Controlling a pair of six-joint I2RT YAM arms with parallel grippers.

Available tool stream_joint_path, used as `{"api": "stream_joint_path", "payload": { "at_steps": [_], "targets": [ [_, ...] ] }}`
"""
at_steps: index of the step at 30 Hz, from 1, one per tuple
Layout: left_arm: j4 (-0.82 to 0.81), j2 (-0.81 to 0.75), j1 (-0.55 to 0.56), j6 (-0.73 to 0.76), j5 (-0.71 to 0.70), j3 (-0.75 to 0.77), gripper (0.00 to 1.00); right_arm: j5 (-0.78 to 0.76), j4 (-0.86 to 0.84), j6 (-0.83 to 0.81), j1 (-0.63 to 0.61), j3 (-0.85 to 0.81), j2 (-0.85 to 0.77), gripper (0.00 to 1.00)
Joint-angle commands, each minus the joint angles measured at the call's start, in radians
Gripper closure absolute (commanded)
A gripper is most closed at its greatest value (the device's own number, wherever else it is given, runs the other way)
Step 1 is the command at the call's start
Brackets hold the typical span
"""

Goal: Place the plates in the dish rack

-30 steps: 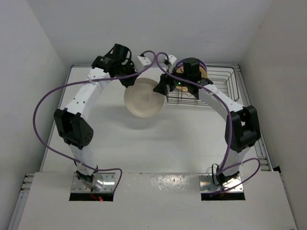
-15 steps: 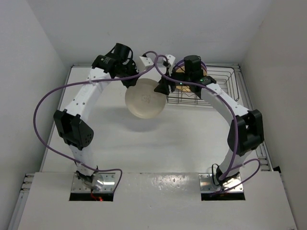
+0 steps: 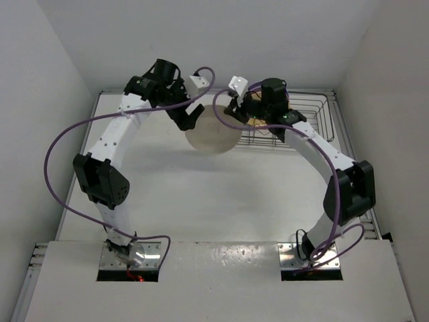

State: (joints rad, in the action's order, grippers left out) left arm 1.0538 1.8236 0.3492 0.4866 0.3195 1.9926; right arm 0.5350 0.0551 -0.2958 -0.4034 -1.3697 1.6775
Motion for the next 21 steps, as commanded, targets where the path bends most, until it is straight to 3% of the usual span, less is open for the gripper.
{"api": "stream_joint_path", "payload": {
  "at_steps": [1,9,13,21],
  "targets": [
    [-0.048,-0.053,-0.078,-0.06,0.039,0.029,0.0,-0.07,-0.127,-0.238,0.04,-0.028,-0.102,1.0],
    [-0.123,-0.053,-0.179,-0.14,-0.085,-0.046,0.0,-0.104,0.127,-0.704,0.164,-0.106,-0.115,1.0],
    [-0.132,-0.053,-0.19,-0.131,-0.085,-0.069,0.0,-0.173,0.102,-0.931,0.218,-0.026,-0.116,1.0],
    [-0.132,-0.044,-0.199,-0.131,-0.085,-0.069,0.0,-0.23,-0.076,-0.999,0.259,0.06,-0.062,1.0]
  ]
}}
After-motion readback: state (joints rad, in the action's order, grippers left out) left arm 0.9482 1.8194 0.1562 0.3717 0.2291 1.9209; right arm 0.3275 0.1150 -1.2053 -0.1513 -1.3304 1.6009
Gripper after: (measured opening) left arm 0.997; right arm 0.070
